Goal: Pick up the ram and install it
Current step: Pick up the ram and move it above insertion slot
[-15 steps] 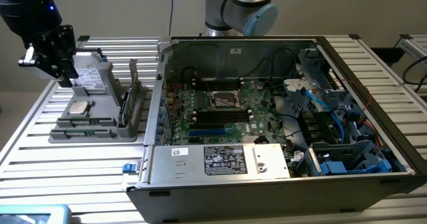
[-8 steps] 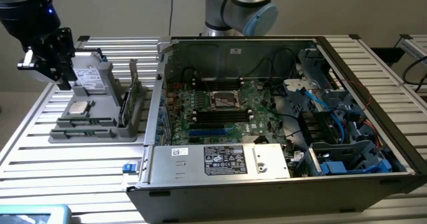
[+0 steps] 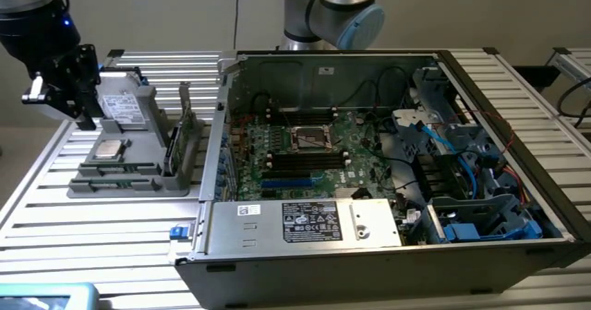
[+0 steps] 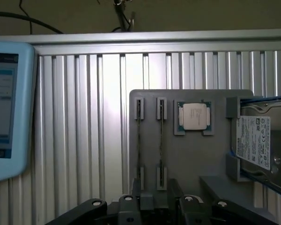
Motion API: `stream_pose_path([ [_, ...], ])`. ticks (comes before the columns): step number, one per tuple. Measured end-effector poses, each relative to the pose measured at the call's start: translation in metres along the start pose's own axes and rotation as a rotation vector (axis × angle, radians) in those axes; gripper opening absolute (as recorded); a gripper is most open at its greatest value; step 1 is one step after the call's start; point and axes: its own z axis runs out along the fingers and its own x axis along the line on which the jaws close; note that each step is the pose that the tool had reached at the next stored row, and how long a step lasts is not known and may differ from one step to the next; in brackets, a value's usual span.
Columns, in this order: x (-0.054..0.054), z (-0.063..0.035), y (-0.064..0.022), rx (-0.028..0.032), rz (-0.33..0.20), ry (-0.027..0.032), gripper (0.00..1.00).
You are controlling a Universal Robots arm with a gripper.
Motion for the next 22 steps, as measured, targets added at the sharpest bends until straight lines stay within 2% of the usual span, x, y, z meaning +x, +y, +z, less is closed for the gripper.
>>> stream_pose_path([
  [13, 0.001, 0.0199, 0.0038, 0.0006, -0.069, 0.0010, 0.36],
  [22, 0.001, 0.0363, 0.0041, 0.0006, -0.063, 0.0010, 0.36],
])
